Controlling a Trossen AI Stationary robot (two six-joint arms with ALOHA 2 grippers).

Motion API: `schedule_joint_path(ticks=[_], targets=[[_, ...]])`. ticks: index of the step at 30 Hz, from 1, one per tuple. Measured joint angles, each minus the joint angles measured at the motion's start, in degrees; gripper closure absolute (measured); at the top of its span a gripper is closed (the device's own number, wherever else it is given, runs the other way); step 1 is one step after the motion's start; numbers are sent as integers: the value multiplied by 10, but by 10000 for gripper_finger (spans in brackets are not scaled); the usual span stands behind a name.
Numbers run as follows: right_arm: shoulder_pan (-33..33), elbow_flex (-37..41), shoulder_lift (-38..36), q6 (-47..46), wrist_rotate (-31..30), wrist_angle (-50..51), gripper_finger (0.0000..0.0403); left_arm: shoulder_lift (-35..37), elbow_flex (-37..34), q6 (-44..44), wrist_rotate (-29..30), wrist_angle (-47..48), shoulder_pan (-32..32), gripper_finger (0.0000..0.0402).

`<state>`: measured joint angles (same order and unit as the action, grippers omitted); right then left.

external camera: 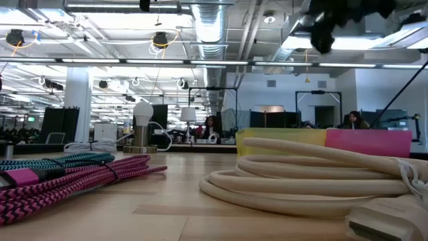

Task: Pick & Place USB Port
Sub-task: Put the blue charger cable into the yellow bin

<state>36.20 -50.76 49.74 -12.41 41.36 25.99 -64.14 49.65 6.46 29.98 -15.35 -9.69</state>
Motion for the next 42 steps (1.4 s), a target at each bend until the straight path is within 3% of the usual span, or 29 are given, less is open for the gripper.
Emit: schedule_joint_path(ticks=[6, 11, 21, 30, 39, 42], targets=[[-45, 0, -56, -63, 6, -166, 283, 0, 0, 0, 0, -4, 0, 234], [-71, 0, -74, -85, -19, -240, 292, 0, 0, 0, 0, -12, 0, 234], [-102, 0, -65, -87, -69, -251, 295, 0, 0, 92, -20, -19, -23, 242], [-104, 0, -40, -101, -69, -250, 295, 0, 17, 193, -17, -28, -89, 302], [-104, 0, -19, -102, -69, -250, 295, 1, 55, 196, 95, -27, -178, 387], [-104, 0, -18, -102, -69, -251, 295, 1, 56, 207, 141, -27, -210, 397]])
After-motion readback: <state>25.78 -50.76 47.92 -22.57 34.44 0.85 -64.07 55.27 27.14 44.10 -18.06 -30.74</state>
